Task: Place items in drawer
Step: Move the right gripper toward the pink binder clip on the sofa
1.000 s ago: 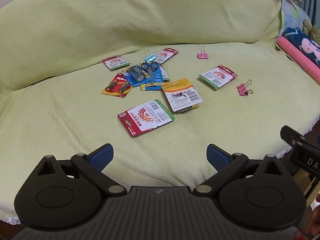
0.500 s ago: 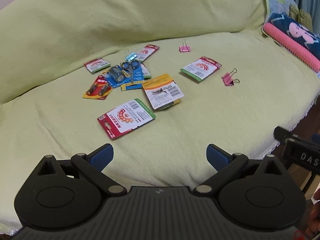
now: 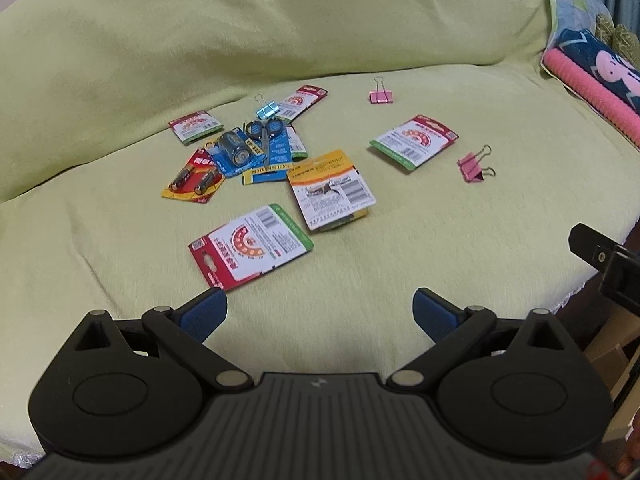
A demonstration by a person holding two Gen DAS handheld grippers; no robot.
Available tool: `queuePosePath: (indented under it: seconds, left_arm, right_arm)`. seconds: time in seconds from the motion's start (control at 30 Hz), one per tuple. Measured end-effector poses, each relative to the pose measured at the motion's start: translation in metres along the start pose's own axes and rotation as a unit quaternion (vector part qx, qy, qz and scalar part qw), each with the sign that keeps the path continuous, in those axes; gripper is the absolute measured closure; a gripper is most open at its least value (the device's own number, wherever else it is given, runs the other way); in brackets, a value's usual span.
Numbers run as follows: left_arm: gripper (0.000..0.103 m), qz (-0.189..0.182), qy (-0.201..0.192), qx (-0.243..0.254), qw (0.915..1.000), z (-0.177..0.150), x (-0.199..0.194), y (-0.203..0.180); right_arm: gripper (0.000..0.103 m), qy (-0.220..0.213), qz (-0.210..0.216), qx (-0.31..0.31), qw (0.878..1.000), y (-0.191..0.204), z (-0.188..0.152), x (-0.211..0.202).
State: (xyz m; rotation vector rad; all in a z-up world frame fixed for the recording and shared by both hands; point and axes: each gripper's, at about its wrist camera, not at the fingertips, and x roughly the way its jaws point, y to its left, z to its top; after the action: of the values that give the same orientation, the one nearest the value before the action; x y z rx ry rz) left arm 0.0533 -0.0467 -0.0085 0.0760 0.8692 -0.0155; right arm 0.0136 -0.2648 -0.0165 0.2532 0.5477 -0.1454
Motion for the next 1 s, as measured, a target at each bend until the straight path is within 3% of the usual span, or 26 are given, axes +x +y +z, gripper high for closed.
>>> queuePosePath:
  seconds: [0.43, 0.77, 0.83, 1.0]
  left_arm:
    - [0.003, -0.001, -0.011, -0.01, 0.9999, 0.017, 0.008, 0.003]
    - [0.003, 0.005, -0.024, -0.008, 0.9997, 0.024, 0.019, 0.008]
    - [0.003, 0.005, -0.024, -0.01, 0.9996, 0.028, 0.024, 0.009]
    - [0.003, 0.0, -0.024, -0.012, 0.9997, 0.036, 0.038, 0.009]
  right_arm:
    - [0.001, -0.003, -0.02, -0.029, 0.999, 0.007, 0.023, 0.02]
    - [0.001, -0.008, -0.008, -0.025, 1.0, -0.001, 0.021, 0.044]
    - [0.002, -0.004, -0.002, -0.026, 1.0, -0.002, 0.022, 0.053]
    - [0.016, 0.007, 0.013, -0.027, 1.0, -0.005, 0.025, 0.077]
